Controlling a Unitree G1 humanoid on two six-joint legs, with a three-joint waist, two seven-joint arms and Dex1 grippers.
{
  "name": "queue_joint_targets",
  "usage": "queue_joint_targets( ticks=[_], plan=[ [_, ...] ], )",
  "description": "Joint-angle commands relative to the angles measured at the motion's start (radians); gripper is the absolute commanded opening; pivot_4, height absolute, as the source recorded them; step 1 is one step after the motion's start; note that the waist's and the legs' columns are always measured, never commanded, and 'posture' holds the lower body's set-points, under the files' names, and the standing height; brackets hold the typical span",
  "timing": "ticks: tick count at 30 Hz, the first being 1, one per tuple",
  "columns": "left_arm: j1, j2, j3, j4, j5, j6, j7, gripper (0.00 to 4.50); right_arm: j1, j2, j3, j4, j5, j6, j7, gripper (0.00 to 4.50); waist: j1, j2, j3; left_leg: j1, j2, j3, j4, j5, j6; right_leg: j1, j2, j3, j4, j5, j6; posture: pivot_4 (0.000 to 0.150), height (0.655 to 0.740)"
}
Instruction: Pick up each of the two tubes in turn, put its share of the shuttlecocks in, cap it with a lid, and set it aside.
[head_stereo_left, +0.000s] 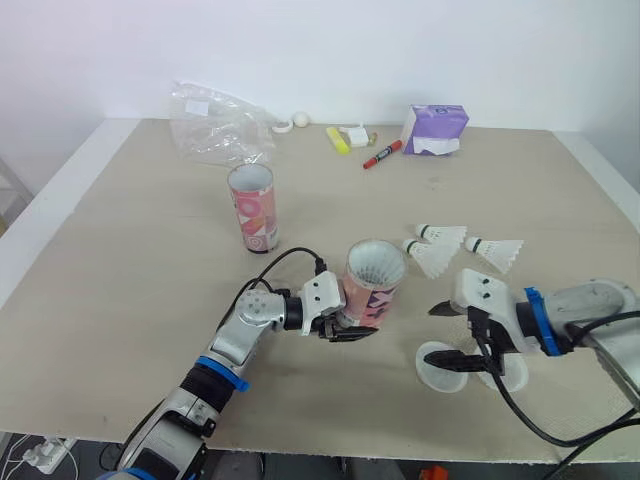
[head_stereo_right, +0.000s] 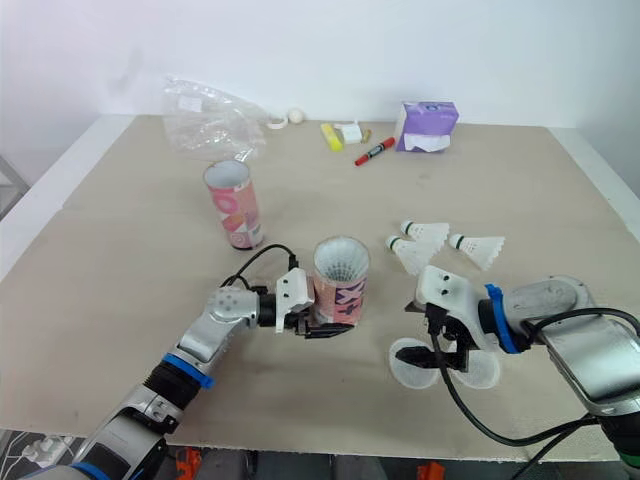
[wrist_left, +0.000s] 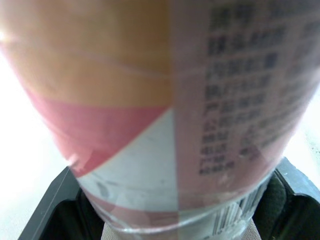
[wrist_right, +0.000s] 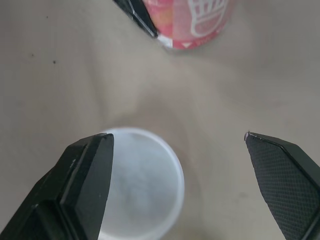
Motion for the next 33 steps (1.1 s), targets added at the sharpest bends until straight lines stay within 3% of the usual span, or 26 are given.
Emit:
queue_joint_targets(
  ticks=[1,7,8,13,19,28,33],
  plan=[
    [0.030,0.010,-0.019,0.037,0.024,-0.012,-0.006,3.27,-0.006,-0.012,0.000,-0.037,0.003,0.015,-0.014,4.48,0.000,0.000,0.000,0.000,0.000,0.000,0.000,0.000,0.000,0.000,0.000,0.000,0.000,0.000,0.000,0.150,0.7400],
    [0.030,0.013,-0.020,0.042,0.022,-0.017,-0.008,3.27,0.026,-0.044,0.016,-0.036,-0.037,-0.022,-0.012,4.48,0.000,0.000,0.000,0.000,0.000,0.000,0.000,0.000,0.000,0.000,0.000,0.000,0.000,0.000,0.000,0.150,0.7400],
    [0.030,0.013,-0.020,0.042,0.022,-0.016,-0.009,3.27,0.028,-0.045,0.017,-0.034,-0.044,-0.030,-0.014,4.24,0.000,0.000,0.000,0.000,0.000,0.000,0.000,0.000,0.000,0.000,0.000,0.000,0.000,0.000,0.000,0.150,0.7400],
    [0.034,0.015,-0.023,0.036,0.020,-0.009,-0.013,3.27,0.057,-0.082,0.046,-0.004,-0.112,-0.091,-0.005,2.50,0.000,0.000,0.000,0.000,0.000,0.000,0.000,0.000,0.000,0.000,0.000,0.000,0.000,0.000,0.000,0.150,0.7400],
    [0.037,0.014,-0.023,0.029,0.017,-0.001,-0.013,3.27,0.068,-0.102,0.081,0.022,-0.163,-0.150,0.017,0.08,0.000,0.000,-0.002,0.001,0.000,0.000,0.000,0.000,0.000,0.000,0.000,0.000,0.000,0.000,0.000,0.150,0.7400],
    [0.043,0.013,-0.022,0.023,0.015,0.007,-0.009,3.27,0.044,-0.070,0.042,0.022,-0.138,-0.218,0.029,0.08,0.000,0.000,-0.002,0.001,0.000,0.000,0.000,0.000,-0.001,0.001,0.000,0.000,0.000,-0.001,-0.001,0.150,0.7400],
    [0.039,0.022,-0.021,0.034,0.020,0.006,-0.013,3.27,-0.222,-0.115,-0.126,0.026,0.052,-0.256,0.172,0.08,-0.004,0.002,-0.003,0.002,0.000,0.001,-0.001,0.000,-0.001,0.000,0.000,0.000,0.000,-0.001,0.000,0.150,0.7400]
  ],
)
